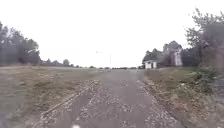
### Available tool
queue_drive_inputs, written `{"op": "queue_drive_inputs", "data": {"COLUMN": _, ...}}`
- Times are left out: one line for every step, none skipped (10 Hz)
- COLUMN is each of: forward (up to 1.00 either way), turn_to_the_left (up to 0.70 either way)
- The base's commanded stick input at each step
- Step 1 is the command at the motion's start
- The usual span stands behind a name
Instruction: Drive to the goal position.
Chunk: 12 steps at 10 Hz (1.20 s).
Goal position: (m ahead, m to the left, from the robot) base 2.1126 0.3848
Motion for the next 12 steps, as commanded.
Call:
{"op": "queue_drive_inputs", "data": {"forward": 0.45, "turn_to_the_left": 0.00}}
{"op": "queue_drive_inputs", "data": {"forward": 0.45, "turn_to_the_left": 0.00}}
{"op": "queue_drive_inputs", "data": {"forward": 0.45, "turn_to_the_left": 0.00}}
{"op": "queue_drive_inputs", "data": {"forward": 0.45, "turn_to_the_left": 0.00}}
{"op": "queue_drive_inputs", "data": {"forward": 0.45, "turn_to_the_left": -0.01}}
{"op": "queue_drive_inputs", "data": {"forward": 0.45, "turn_to_the_left": -0.04}}
{"op": "queue_drive_inputs", "data": {"forward": 0.45, "turn_to_the_left": -0.06}}
{"op": "queue_drive_inputs", "data": {"forward": 0.45, "turn_to_the_left": -0.13}}
{"op": "queue_drive_inputs", "data": {"forward": 0.45, "turn_to_the_left": -0.26}}
{"op": "queue_drive_inputs", "data": {"forward": 0.45, "turn_to_the_left": -0.27}}
{"op": "queue_drive_inputs", "data": {"forward": 0.45, "turn_to_the_left": -0.27}}
{"op": "queue_drive_inputs", "data": {"forward": 0.45, "turn_to_the_left": -0.27}}
